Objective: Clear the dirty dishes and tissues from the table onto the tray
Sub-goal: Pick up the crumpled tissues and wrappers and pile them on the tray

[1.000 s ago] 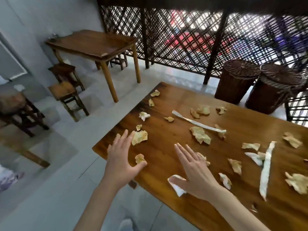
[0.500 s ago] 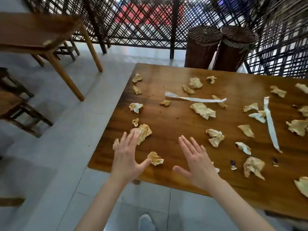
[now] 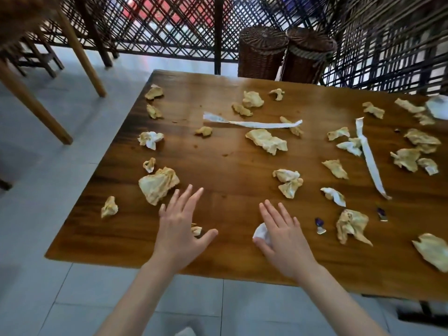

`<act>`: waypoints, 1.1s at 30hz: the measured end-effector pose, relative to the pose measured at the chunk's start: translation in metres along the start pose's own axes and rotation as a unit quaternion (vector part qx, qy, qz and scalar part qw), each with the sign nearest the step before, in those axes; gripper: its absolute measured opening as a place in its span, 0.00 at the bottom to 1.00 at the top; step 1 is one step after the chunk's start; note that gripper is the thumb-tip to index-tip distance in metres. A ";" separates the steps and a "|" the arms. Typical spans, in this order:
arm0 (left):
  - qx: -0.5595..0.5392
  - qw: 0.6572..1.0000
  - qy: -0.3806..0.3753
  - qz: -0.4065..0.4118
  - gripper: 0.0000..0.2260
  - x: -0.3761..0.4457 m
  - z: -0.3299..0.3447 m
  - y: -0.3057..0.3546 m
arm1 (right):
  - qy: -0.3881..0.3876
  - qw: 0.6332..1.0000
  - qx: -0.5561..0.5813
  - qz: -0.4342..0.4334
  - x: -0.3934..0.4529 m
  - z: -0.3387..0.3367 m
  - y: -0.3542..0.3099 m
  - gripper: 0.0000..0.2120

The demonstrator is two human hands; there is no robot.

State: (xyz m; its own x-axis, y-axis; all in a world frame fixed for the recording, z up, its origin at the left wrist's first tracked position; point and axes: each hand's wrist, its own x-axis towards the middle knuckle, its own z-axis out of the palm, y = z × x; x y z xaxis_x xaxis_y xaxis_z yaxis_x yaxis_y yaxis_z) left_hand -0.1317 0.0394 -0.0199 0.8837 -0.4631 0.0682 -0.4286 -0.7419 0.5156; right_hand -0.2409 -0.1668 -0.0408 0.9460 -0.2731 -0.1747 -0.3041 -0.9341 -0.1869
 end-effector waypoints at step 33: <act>0.001 0.999 0.028 -0.028 0.13 -0.005 0.016 -0.020 | 0.200 0.979 0.042 -0.023 0.057 -0.035 0.016 0.06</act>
State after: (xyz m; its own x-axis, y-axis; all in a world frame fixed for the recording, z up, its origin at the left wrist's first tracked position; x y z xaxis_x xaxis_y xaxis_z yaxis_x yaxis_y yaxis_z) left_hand -0.1300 0.0488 -0.0440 0.9155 -0.3928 0.0865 -0.3780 -0.7667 0.5190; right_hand -0.1880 -0.2053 -0.0203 0.9219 -0.3155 0.2250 -0.2530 -0.9299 -0.2671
